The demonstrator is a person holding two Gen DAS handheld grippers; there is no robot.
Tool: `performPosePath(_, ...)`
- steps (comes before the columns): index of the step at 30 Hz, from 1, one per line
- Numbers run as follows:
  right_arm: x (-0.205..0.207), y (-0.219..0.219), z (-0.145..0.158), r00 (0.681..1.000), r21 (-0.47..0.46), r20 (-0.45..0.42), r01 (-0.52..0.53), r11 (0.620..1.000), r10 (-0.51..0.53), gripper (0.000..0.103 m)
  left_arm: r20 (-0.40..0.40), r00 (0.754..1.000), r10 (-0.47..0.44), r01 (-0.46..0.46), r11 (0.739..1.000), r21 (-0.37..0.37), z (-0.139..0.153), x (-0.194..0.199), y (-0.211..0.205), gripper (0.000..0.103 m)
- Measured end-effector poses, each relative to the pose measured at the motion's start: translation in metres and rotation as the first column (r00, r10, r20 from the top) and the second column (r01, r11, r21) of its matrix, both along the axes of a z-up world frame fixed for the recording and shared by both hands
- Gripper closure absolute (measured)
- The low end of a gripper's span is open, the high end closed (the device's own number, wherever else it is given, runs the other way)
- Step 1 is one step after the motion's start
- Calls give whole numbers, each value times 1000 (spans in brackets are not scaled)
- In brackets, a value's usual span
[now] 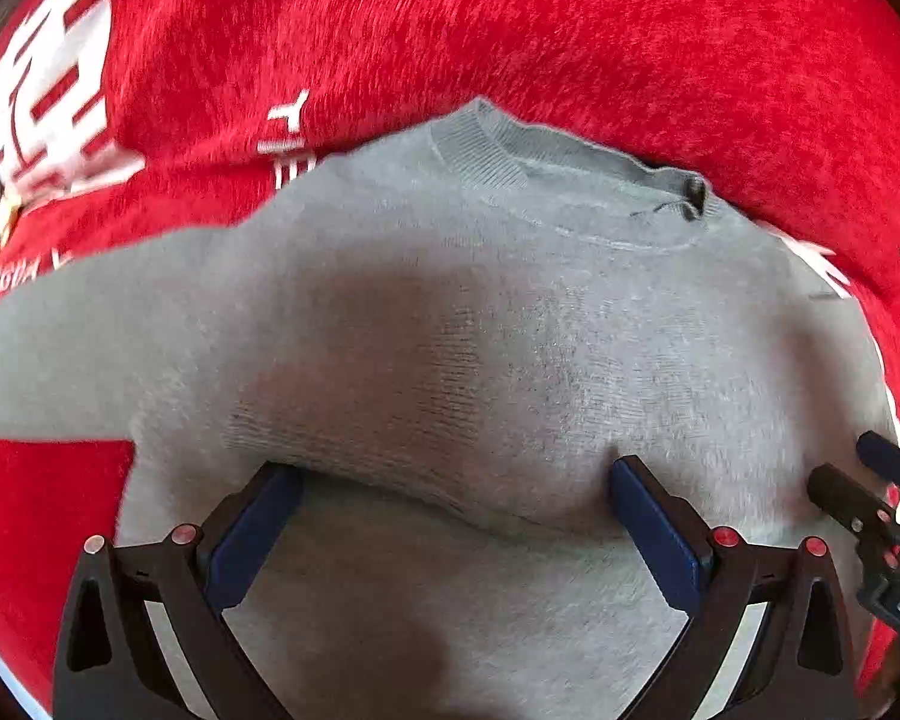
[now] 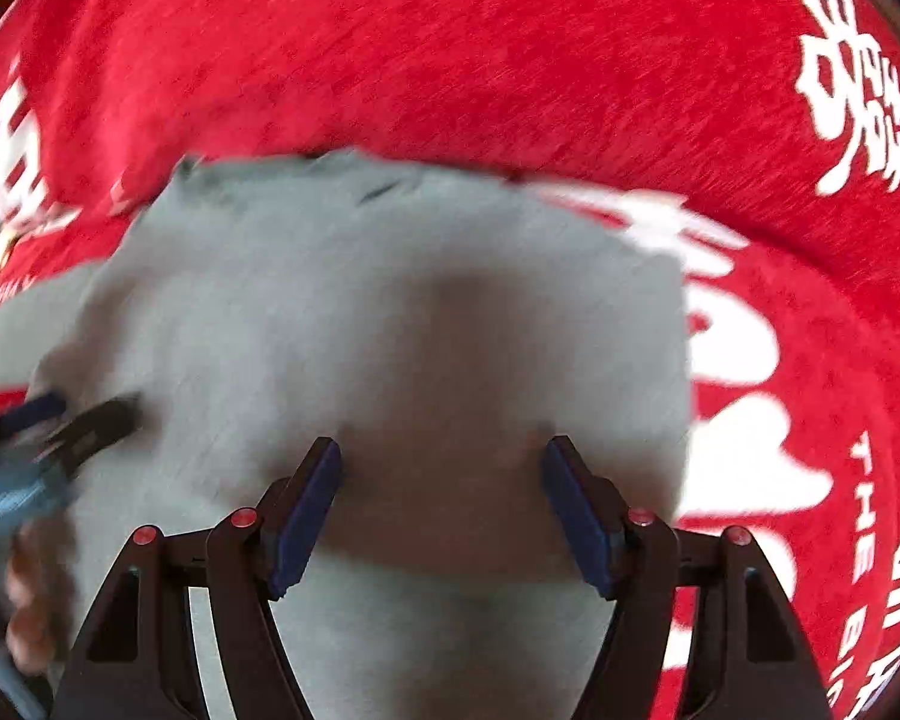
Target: Fold small clothes
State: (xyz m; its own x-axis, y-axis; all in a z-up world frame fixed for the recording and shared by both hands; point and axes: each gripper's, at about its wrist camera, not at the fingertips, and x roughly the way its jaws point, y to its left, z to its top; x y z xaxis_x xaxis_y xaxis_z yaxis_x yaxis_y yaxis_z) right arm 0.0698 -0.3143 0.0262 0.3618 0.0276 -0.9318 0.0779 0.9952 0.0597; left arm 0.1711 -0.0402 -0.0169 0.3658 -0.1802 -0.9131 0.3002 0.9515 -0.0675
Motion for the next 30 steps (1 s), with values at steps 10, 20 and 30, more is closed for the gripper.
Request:
performPosePath(10, 50, -21, -19, 995, -66, -42, 89, 994, -92, 22, -31, 997, 75, -74, 997, 25, -6, 24, 8, 0)
performPosePath(20, 25, 88, -7, 996, -9, 54, -69, 998, 69, 17, 11, 928, 372, -372, 928, -4, 17, 37, 150, 0)
performPosePath(30, 18, 94, -28, 986, -22, 162, -30, 999, 33, 10, 6, 591, 807, -806, 590, 51, -2, 67, 368, 0)
